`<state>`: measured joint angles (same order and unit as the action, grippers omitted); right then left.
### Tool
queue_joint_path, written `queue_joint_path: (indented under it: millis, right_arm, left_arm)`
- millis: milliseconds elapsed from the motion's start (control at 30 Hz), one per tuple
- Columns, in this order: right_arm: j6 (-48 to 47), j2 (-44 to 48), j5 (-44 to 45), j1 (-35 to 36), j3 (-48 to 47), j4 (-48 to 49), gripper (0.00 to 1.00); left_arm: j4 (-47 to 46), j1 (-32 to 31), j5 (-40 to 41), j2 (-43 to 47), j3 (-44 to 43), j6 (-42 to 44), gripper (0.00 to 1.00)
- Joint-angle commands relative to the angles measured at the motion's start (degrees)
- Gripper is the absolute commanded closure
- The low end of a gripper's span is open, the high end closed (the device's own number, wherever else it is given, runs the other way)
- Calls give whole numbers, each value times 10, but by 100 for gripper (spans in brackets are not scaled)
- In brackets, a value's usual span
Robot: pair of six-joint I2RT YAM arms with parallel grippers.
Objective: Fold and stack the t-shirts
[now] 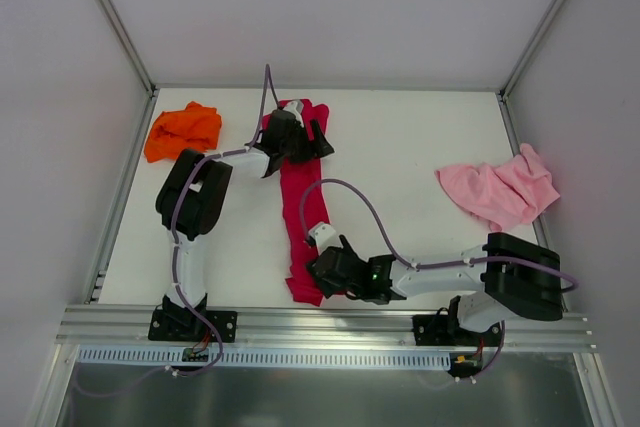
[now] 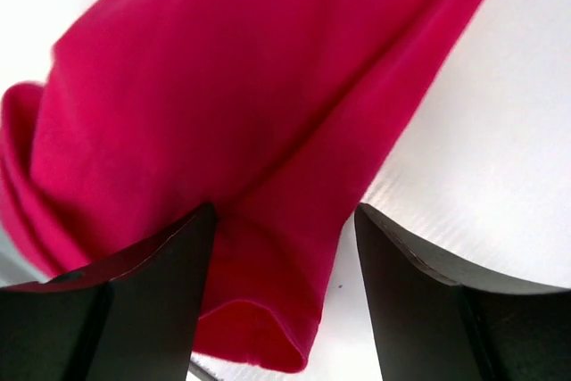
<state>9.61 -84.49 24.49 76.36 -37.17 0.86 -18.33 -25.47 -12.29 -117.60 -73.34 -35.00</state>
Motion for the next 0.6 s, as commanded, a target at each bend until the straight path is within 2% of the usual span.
queue_joint_path:
  millis: [0,267,367,533,567]
  right_arm:
    - [-16,3,-21,26,-12,18,31]
    - [-42,-18,-77,47,-21,55,31]
    - [-46,-12,-70,53,-24,49,30]
    - [-61,-8,62,69,-44,-5,26]
    - [-90,-3,91,70,-58,-15,17]
  left_arm:
    - [-10,1,-18,-6,-22,-16,25]
    - [-10,1,-17,6,-12,-15,25]
    - [0,1,-12,11,-15,-7,25]
    - [-3,1,-6,34,4,17,25]
    - [-3,2,8,58,13,30,23]
